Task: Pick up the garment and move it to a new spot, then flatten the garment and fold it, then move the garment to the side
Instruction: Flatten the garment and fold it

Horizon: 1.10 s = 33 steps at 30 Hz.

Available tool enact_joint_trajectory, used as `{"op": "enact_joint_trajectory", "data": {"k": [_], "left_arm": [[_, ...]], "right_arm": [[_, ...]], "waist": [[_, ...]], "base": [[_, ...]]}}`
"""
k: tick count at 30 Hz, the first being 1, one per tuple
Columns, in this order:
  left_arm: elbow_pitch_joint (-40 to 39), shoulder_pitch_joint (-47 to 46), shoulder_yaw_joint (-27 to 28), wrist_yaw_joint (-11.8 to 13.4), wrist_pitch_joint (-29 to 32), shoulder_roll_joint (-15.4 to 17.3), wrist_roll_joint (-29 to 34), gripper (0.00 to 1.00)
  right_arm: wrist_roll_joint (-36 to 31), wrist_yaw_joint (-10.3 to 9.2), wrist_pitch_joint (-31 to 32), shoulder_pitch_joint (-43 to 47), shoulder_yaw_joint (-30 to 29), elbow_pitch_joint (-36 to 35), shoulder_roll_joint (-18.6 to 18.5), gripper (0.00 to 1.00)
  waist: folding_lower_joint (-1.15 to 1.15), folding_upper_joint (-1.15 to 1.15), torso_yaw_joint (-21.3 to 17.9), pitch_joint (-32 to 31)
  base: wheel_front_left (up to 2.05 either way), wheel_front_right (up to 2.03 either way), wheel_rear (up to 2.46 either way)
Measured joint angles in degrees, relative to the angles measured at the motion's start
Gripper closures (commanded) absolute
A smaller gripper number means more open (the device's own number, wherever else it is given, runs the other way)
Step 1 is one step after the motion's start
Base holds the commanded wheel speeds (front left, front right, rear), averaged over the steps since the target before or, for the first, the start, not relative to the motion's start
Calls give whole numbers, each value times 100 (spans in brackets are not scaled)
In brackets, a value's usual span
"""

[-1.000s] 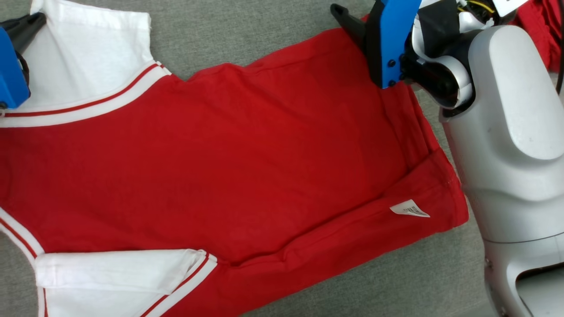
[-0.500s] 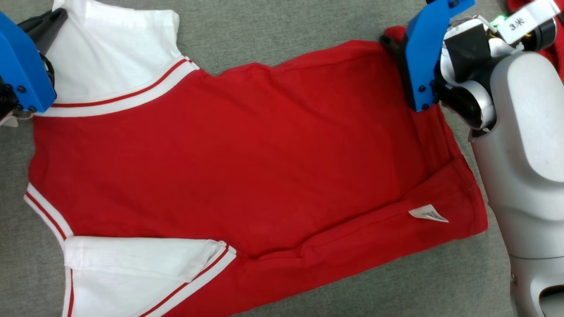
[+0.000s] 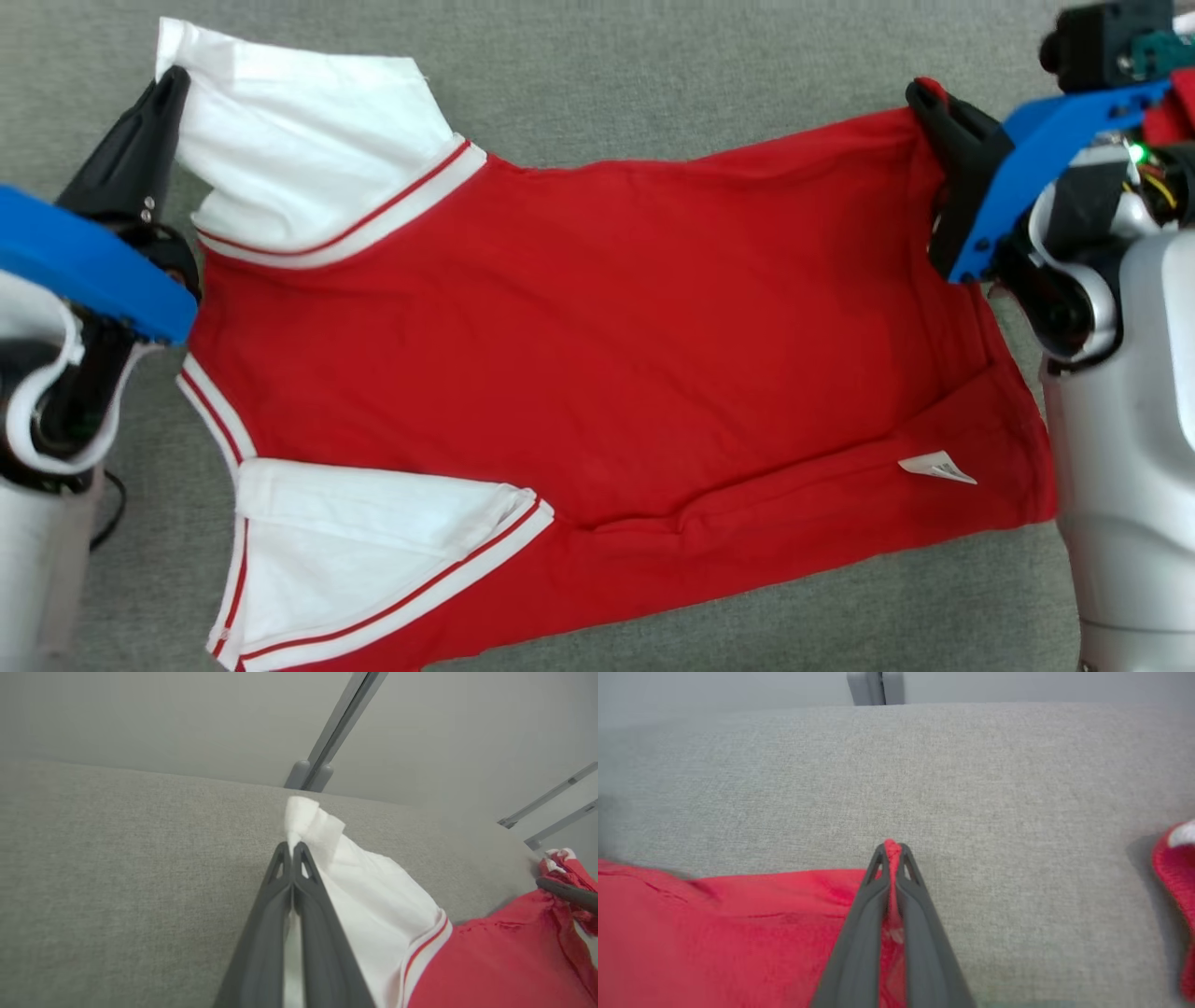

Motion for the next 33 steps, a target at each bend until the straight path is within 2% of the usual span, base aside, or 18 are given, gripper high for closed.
{"op": "enact_joint_trajectory", "data": {"k": [5,10,20,31,32,33], "left_arm": [[-305,717,308,-92,-1131,-379,-243,100],[-740,1578,229,-147,-1718,-561,-633,100],[-1492,3073,-701,-157,-2007,-471,-1429,100],[-1382,3770,-1337,-158,-1876,-255,-2226,100],[-1339,3812,-1386,-158,-1827,-245,-2283,100],[-1267,3835,-1444,-158,-1797,-218,-2303,89]], "right_arm": [[532,-1,-396,535,-372,-181,122,100],[680,-1,-609,1091,-625,-389,101,100],[1069,-1,-427,2519,-1597,-915,281,100],[1078,-1,-165,3282,-2292,-935,424,100],[1116,-1,-115,3340,-2283,-913,422,84],[1168,-1,-99,3409,-2272,-901,427,0]], "waist": [[0,0,154,-300],[0,0,347,-683],[-2,0,784,-1466],[0,0,1100,-1716],[0,0,1113,-1728],[0,0,1126,-1742]], "base": [[0,0,0],[0,0,0],[0,0,0],[0,0,0],[0,0,0],[0,0,0]]}}
